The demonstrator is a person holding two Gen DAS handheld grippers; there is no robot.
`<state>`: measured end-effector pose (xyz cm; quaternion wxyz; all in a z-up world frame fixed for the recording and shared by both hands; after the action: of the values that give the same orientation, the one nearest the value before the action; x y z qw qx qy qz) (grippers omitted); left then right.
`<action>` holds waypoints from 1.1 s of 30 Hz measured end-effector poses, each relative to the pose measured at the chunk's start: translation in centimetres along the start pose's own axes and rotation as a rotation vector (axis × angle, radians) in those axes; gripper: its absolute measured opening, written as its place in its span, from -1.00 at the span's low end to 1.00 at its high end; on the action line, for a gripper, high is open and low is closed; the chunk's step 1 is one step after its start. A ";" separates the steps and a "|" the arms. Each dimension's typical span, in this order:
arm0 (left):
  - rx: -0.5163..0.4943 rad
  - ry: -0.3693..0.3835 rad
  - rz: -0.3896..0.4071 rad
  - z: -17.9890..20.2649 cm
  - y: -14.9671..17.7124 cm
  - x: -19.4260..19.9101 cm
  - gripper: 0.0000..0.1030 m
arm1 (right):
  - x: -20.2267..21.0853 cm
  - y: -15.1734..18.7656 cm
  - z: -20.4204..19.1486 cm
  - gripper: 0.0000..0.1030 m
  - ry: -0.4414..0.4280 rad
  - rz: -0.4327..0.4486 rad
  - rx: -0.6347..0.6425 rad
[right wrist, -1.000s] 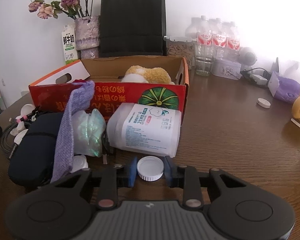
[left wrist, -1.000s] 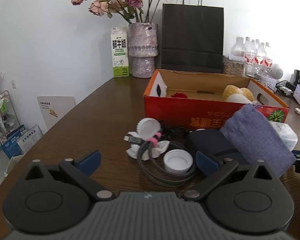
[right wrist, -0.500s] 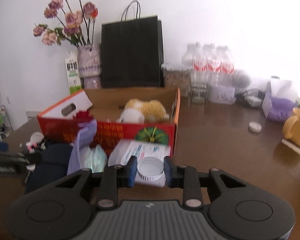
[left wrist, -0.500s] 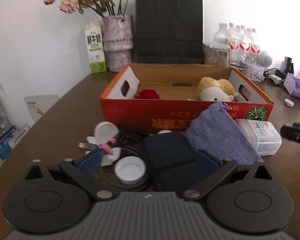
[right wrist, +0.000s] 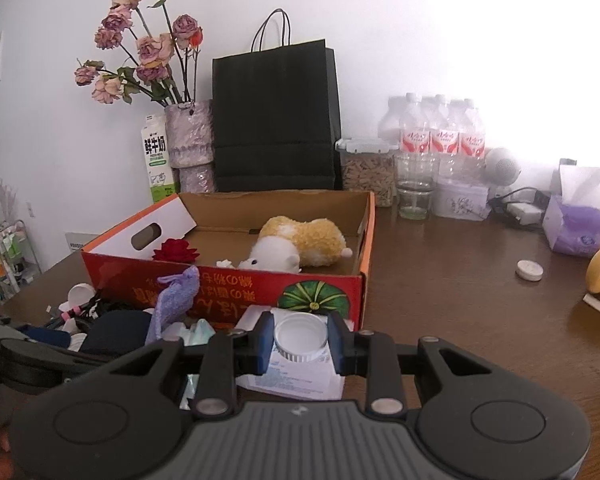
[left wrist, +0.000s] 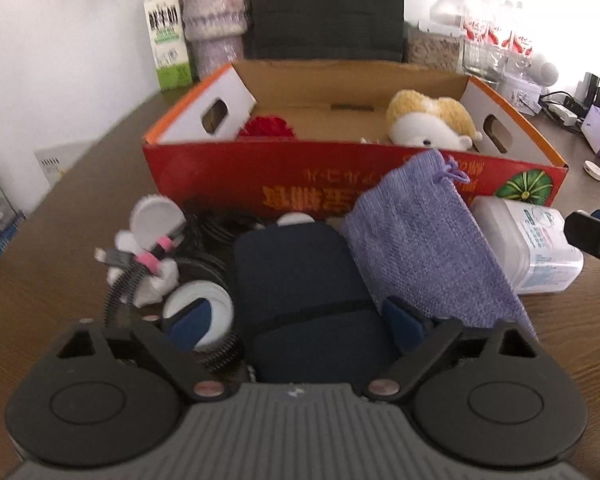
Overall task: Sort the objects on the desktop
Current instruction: 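Grasp the white bottle cap with the right tool while the left tool grasps the dark blue case, then lift the cap and dark blue case toward the box with both tools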
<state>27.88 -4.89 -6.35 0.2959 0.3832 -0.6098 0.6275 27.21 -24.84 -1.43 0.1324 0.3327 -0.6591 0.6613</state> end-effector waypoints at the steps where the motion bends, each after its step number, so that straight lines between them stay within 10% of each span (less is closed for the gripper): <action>1: 0.004 0.012 -0.009 0.0 0.1 -0.2 0.71 | -0.1 0.1 0.0 -0.47 -0.005 -0.003 -0.002; 10: -0.032 0.030 0.014 0.0 0.3 0.6 0.25 | -0.4 0.7 -0.3 -0.47 -0.027 -0.013 0.004; 33: -0.054 0.109 0.139 -2.0 -0.1 5.7 0.21 | 2.4 -0.9 -4.4 -0.47 -0.020 0.026 0.048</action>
<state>24.69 -3.41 -1.43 0.2944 0.2972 -0.6347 0.6498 24.79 -21.14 1.18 0.1093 0.3339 -0.6487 0.6751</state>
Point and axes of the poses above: each gripper's, at about its wrist camera, not at the fingertips, and x roughly against the way its jaws point, z to its right, y to its underside, the point moved 7 cm from there along -x, roughly the way its jaws point, and after that the axes turned 10 degrees about -z, right-handed, at the moved point
